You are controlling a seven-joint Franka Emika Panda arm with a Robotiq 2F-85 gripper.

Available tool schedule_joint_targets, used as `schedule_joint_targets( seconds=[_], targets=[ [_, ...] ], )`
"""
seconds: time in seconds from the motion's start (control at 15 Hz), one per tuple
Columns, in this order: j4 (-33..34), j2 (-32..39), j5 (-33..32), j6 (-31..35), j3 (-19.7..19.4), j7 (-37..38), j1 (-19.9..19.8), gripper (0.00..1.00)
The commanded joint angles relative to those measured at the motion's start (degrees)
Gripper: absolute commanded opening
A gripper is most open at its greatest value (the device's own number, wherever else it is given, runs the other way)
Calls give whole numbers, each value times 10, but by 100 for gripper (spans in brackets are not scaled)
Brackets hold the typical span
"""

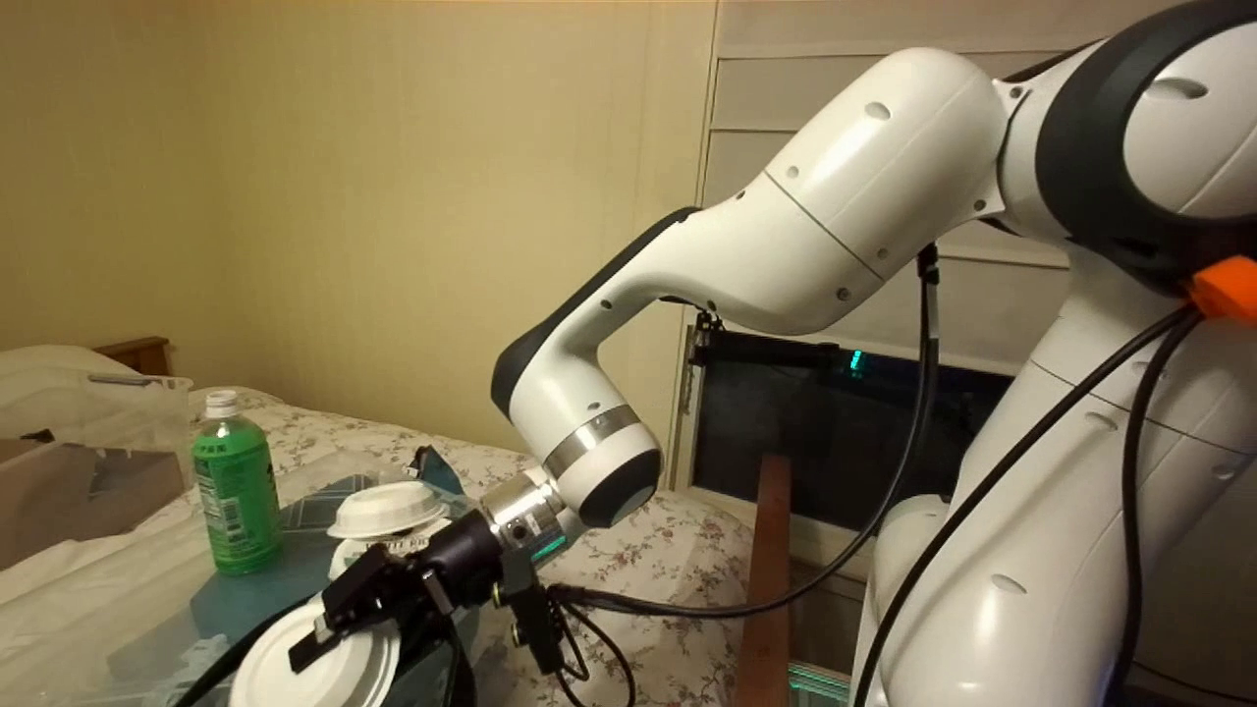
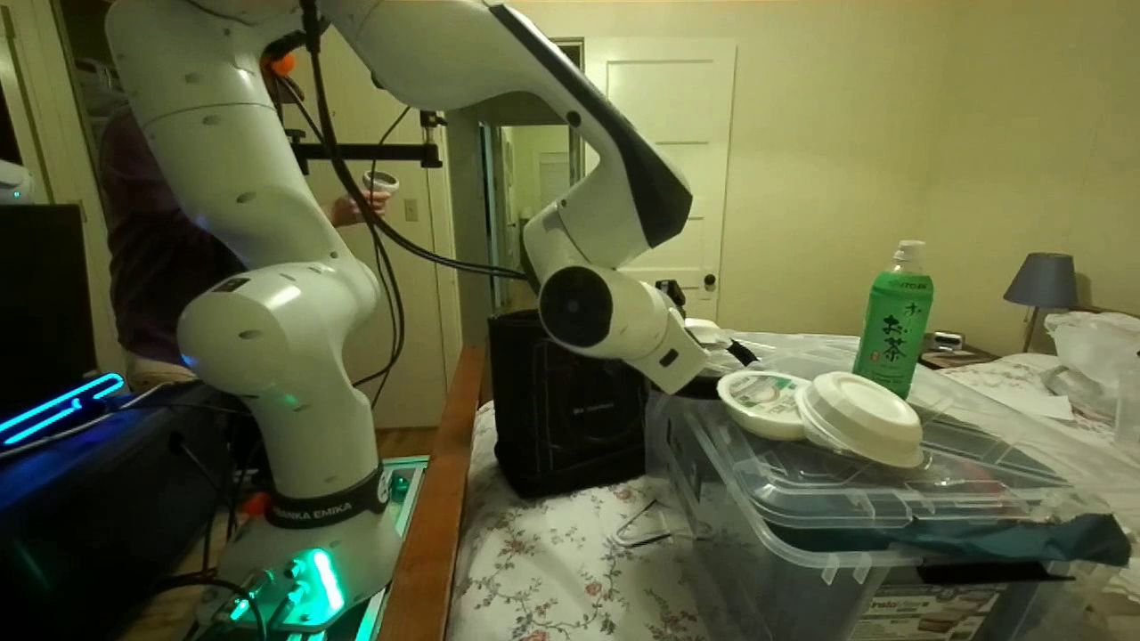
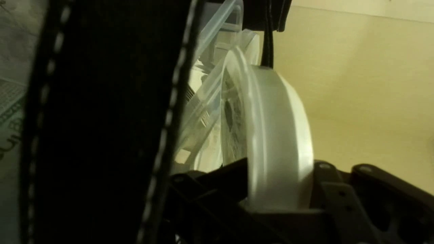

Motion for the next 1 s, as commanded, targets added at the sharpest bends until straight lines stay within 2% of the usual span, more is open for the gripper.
schedule_joint_targets(
  seconds=[0.0, 0.13, 0.2, 0.27, 0.4, 0.53, 0.6, 0.93],
  targets=[
    [33, 25, 64, 56, 27, 99, 33, 7],
    [58, 33, 65, 81, 35, 176, 43, 7],
    [66, 35, 43, 87, 35, 226, 46, 7],
    [38, 21, 44, 67, 27, 157, 39, 29],
    [52, 25, 44, 79, 31, 200, 45, 29],
    [54, 28, 44, 81, 31, 209, 46, 29],
    [54, 30, 44, 81, 31, 209, 46, 7],
    [64, -1, 38, 90, 35, 414, 59, 7]
  ],
)
